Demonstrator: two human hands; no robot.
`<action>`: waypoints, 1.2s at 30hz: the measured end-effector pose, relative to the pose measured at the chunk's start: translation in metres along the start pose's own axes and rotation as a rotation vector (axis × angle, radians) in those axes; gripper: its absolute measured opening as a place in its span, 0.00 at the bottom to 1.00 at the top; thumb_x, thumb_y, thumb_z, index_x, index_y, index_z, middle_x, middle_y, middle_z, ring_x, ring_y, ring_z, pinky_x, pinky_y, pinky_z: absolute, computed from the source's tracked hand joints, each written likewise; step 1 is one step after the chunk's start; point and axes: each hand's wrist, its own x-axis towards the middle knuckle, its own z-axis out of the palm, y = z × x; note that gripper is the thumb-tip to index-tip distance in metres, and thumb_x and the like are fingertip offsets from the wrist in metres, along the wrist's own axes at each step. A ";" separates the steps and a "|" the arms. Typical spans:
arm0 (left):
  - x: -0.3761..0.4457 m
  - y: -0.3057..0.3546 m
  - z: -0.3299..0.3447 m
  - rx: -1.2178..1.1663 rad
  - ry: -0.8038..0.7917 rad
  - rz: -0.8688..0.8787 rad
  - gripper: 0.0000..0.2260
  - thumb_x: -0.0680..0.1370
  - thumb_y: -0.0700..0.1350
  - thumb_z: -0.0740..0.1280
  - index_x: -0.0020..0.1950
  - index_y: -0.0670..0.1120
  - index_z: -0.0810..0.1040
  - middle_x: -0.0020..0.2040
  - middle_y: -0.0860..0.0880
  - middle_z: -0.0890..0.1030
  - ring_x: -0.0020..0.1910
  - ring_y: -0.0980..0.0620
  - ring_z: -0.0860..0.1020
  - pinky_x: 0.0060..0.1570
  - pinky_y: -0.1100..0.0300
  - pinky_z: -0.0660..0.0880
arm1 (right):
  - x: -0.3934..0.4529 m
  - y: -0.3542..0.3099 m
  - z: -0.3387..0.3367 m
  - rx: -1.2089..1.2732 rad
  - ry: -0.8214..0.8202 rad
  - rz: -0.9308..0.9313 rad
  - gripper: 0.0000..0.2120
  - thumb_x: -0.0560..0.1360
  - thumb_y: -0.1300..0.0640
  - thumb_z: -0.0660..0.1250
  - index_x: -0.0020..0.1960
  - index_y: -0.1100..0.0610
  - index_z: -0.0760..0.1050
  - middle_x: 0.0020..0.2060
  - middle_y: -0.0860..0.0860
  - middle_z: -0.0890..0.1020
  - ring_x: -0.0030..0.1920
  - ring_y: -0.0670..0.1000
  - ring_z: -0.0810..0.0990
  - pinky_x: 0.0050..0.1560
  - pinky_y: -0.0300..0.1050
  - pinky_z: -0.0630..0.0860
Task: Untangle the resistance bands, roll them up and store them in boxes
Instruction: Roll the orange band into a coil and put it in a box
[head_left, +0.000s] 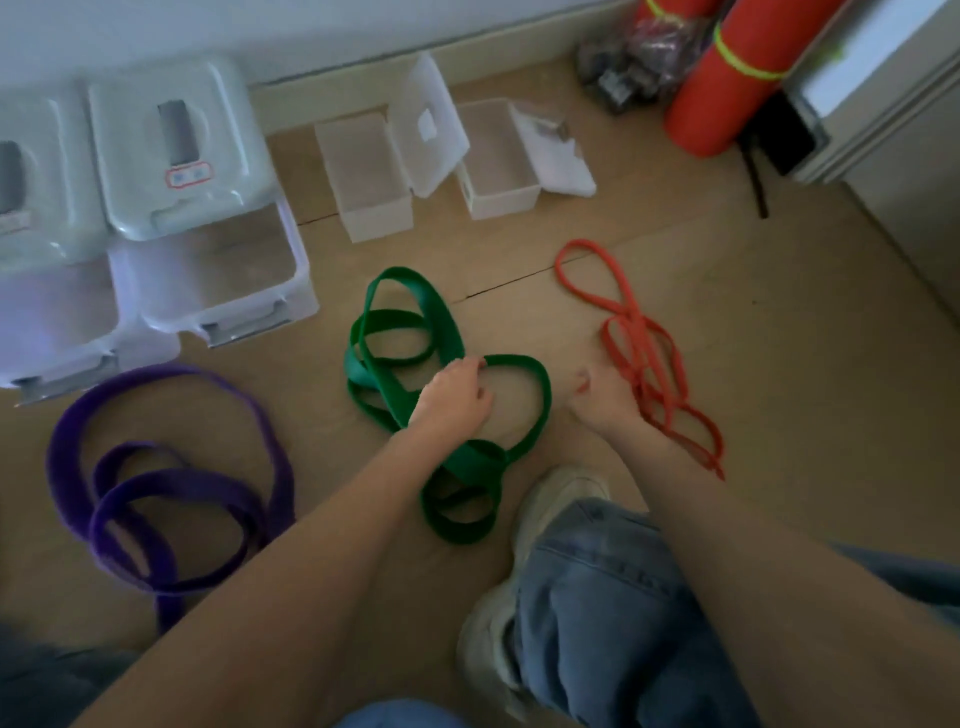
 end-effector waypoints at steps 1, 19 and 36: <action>0.004 0.002 0.006 0.006 -0.025 0.010 0.19 0.78 0.42 0.60 0.69 0.42 0.66 0.63 0.42 0.73 0.60 0.44 0.73 0.57 0.55 0.69 | 0.001 0.013 0.007 -0.053 -0.066 0.017 0.14 0.73 0.63 0.62 0.58 0.64 0.72 0.58 0.62 0.76 0.58 0.63 0.75 0.55 0.53 0.73; -0.004 -0.002 0.011 -0.254 -0.114 0.008 0.28 0.77 0.41 0.64 0.74 0.46 0.56 0.68 0.49 0.69 0.63 0.50 0.71 0.61 0.55 0.70 | -0.011 0.017 0.003 0.399 0.378 -0.019 0.05 0.74 0.68 0.63 0.43 0.60 0.72 0.52 0.53 0.68 0.45 0.53 0.75 0.49 0.37 0.74; -0.154 0.035 -0.188 -0.962 0.069 0.194 0.09 0.79 0.45 0.62 0.52 0.43 0.78 0.42 0.47 0.85 0.40 0.53 0.84 0.37 0.64 0.79 | -0.173 -0.134 -0.109 0.291 -0.402 -0.599 0.17 0.69 0.47 0.73 0.53 0.54 0.77 0.49 0.48 0.80 0.50 0.45 0.78 0.52 0.41 0.72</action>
